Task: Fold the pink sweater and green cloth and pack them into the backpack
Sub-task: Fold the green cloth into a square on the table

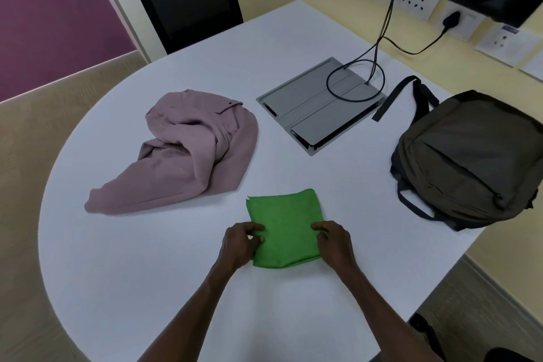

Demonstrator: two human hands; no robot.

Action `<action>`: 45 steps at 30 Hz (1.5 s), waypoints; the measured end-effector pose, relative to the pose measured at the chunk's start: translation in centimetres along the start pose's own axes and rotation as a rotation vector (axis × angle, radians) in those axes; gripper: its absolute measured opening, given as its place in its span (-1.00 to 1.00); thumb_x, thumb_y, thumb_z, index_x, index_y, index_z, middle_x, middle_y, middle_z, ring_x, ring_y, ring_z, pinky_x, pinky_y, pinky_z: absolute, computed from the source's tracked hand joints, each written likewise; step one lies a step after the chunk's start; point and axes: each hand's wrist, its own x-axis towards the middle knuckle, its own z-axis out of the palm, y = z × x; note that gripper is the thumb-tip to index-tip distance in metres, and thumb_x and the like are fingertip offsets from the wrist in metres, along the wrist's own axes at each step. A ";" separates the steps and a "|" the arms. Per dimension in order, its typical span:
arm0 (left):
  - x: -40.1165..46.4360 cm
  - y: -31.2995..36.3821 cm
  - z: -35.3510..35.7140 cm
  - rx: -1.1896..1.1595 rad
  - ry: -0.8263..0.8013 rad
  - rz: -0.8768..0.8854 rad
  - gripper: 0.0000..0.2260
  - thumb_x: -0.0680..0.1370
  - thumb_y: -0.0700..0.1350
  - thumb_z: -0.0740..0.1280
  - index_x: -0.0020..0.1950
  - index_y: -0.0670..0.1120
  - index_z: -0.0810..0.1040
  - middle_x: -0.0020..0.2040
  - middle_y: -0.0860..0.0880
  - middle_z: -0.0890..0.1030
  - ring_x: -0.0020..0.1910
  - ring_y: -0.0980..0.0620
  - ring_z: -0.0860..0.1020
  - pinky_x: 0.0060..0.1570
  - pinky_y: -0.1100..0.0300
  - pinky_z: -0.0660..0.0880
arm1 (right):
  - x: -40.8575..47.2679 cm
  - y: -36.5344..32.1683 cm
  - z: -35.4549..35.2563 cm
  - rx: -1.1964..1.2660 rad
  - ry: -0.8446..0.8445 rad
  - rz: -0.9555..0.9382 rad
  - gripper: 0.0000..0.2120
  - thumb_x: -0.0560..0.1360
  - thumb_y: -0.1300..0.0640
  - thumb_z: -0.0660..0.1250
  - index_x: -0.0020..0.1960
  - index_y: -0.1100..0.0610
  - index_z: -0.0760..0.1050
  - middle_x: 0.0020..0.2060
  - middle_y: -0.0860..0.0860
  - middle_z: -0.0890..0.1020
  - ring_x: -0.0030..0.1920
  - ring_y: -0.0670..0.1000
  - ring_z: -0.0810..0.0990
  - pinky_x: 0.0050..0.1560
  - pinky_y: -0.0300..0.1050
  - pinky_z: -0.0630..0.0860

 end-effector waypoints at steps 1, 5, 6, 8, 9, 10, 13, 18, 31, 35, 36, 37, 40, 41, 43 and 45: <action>0.6 0.6 -0.4 -0.013 0.013 0.031 -0.75 0.47 -0.14 0.47 0.12 0.08 0.67 0.08 -0.03 0.68 -0.04 -0.02 0.67 -0.11 -0.06 0.66 | 0.6 -0.5 -0.3 -0.004 0.016 -0.021 -0.70 0.50 0.40 0.24 0.13 0.20 0.64 0.13 0.10 0.67 0.19 0.10 0.59 0.19 -0.22 0.41; 2.9 4.1 -1.9 -0.026 0.097 0.146 -0.73 0.50 -0.17 0.46 0.19 -0.03 0.67 0.14 -0.05 0.68 0.04 -0.01 0.66 0.01 0.01 0.63 | 3.2 -2.8 -1.4 -0.018 0.070 -0.102 -0.68 0.50 0.43 0.21 0.15 0.24 0.62 0.13 0.14 0.65 0.17 0.14 0.59 0.19 -0.16 0.44; 3.6 4.9 -2.2 -0.021 0.118 0.161 -0.73 0.50 -0.17 0.45 0.20 -0.04 0.67 0.15 -0.04 0.68 0.04 -0.01 0.66 0.04 0.05 0.61 | 4.1 -3.5 -1.7 -0.020 0.081 -0.122 -0.67 0.50 0.43 0.21 0.16 0.24 0.62 0.13 0.14 0.65 0.17 0.14 0.59 0.19 -0.13 0.45; 5.2 6.5 -2.9 -0.023 0.154 0.190 -0.72 0.51 -0.17 0.44 0.21 -0.02 0.67 0.15 -0.03 0.68 0.01 -0.02 0.66 0.06 0.10 0.59 | 6.2 -4.9 -2.3 -0.017 0.106 -0.170 -0.67 0.49 0.44 0.20 0.16 0.25 0.61 0.14 0.15 0.64 0.17 0.16 0.59 0.19 -0.11 0.47; 6.2 7.2 -3.3 -0.026 0.171 0.204 -0.72 0.51 -0.18 0.43 0.21 -0.01 0.67 0.14 -0.04 0.69 -0.02 -0.03 0.66 0.06 0.11 0.59 | 7.3 -5.7 -2.7 -0.016 0.114 -0.186 -0.66 0.50 0.44 0.20 0.17 0.26 0.61 0.15 0.16 0.64 0.17 0.16 0.59 0.20 -0.09 0.47; 7.2 7.9 -3.6 -0.020 0.193 0.222 -0.72 0.51 -0.18 0.43 0.21 -0.01 0.67 0.13 -0.05 0.69 -0.04 -0.04 0.66 0.05 0.12 0.59 | 8.5 -6.5 -3.1 -0.021 0.122 -0.197 -0.66 0.50 0.44 0.19 0.18 0.26 0.60 0.16 0.16 0.63 0.18 0.17 0.58 0.21 -0.08 0.47; 10.6 9.9 -4.8 0.010 0.239 0.254 -0.70 0.51 -0.19 0.42 0.24 -0.03 0.65 0.05 -0.07 0.71 -0.18 0.00 0.64 -0.05 0.23 0.54 | 12.3 -8.8 -4.2 -0.045 0.128 -0.246 -0.65 0.49 0.46 0.18 0.20 0.29 0.59 0.16 0.18 0.61 0.18 0.17 0.57 0.20 -0.13 0.43; 17.4 12.3 -6.6 -0.035 0.201 0.262 -0.59 0.50 -0.23 0.39 0.35 -0.03 0.57 -0.02 -0.17 0.72 -0.26 -0.07 0.68 -0.14 0.01 0.65 | 19.8 -12.0 -4.9 -0.094 0.056 -0.303 -0.58 0.48 0.40 0.23 0.32 0.27 0.51 0.29 0.17 0.52 0.27 0.16 0.50 0.27 -0.08 0.42; 34.7 15.7 -13.6 -0.026 0.165 0.234 -0.44 0.50 -0.25 0.44 0.49 -0.10 0.41 0.34 -0.10 0.57 0.12 0.01 0.62 0.23 0.14 0.52 | 39.9 -18.6 -2.9 -0.189 -0.147 -0.339 -0.45 0.52 0.37 0.23 0.50 0.24 0.28 0.42 0.18 0.34 0.39 0.14 0.36 0.23 -0.26 0.25; 38.9 16.0 -14.8 -0.045 0.215 0.236 -0.43 0.50 -0.30 0.44 0.49 -0.13 0.40 0.29 -0.10 0.59 -0.04 0.01 0.64 -0.05 0.28 0.60 | 45.2 -21.0 -1.9 -0.222 -0.147 -0.371 -0.42 0.50 0.40 0.23 0.51 0.24 0.27 0.44 0.18 0.34 0.41 0.15 0.35 0.32 -0.19 0.29; 39.7 16.1 -14.9 -0.068 0.233 0.235 -0.43 0.50 -0.31 0.43 0.49 -0.13 0.39 0.27 -0.13 0.60 -0.06 -0.05 0.66 -0.06 0.19 0.63 | 46.2 -21.7 -1.7 -0.227 -0.140 -0.386 -0.42 0.50 0.41 0.23 0.51 0.24 0.28 0.43 0.19 0.35 0.41 0.15 0.35 0.33 -0.17 0.30; 40.4 16.2 -15.0 -0.084 0.248 0.228 -0.43 0.50 -0.31 0.43 0.50 -0.14 0.38 0.26 -0.16 0.61 -0.06 -0.08 0.66 -0.03 0.09 0.64 | 47.2 -22.4 -1.5 -0.230 -0.130 -0.397 -0.41 0.49 0.42 0.23 0.51 0.24 0.28 0.43 0.20 0.35 0.41 0.16 0.36 0.32 -0.17 0.30; 42.6 16.2 -14.8 -0.028 0.263 0.164 -0.33 0.52 -0.18 0.45 0.57 -0.13 0.24 0.42 -0.19 0.47 0.24 -0.15 0.56 0.30 -0.03 0.47 | 50.0 -23.6 -0.8 -0.227 -0.119 -0.395 -0.38 0.50 0.37 0.25 0.54 0.21 0.22 0.44 0.21 0.34 0.42 0.17 0.35 0.34 -0.15 0.29; 43.0 16.2 -14.7 0.037 0.256 0.130 -0.29 0.53 -0.11 0.44 0.59 -0.14 0.17 0.48 -0.20 0.38 0.38 -0.17 0.44 0.40 -0.03 0.36 | 50.7 -23.5 -0.4 -0.241 -0.124 -0.381 -0.36 0.51 0.32 0.26 0.56 0.21 0.17 0.46 0.22 0.31 0.44 0.19 0.32 0.38 -0.10 0.27; 43.2 15.9 -14.2 0.186 0.254 0.121 -0.30 0.55 -0.06 0.41 0.59 -0.17 0.15 0.50 -0.24 0.31 0.46 -0.22 0.31 0.45 -0.02 0.25 | 51.4 -22.7 0.5 -0.275 -0.095 -0.385 -0.35 0.52 0.26 0.26 0.57 0.20 0.14 0.49 0.22 0.27 0.47 0.22 0.26 0.46 0.01 0.22; 42.6 15.4 -13.5 0.330 0.247 0.229 -0.46 0.56 -0.16 0.37 0.52 -0.22 0.31 0.42 -0.26 0.42 0.40 -0.24 0.40 0.40 -0.02 0.32 | 50.7 -21.4 1.4 -0.261 0.002 -0.424 -0.47 0.52 0.30 0.22 0.49 0.24 0.30 0.44 0.22 0.37 0.42 0.23 0.34 0.41 0.03 0.29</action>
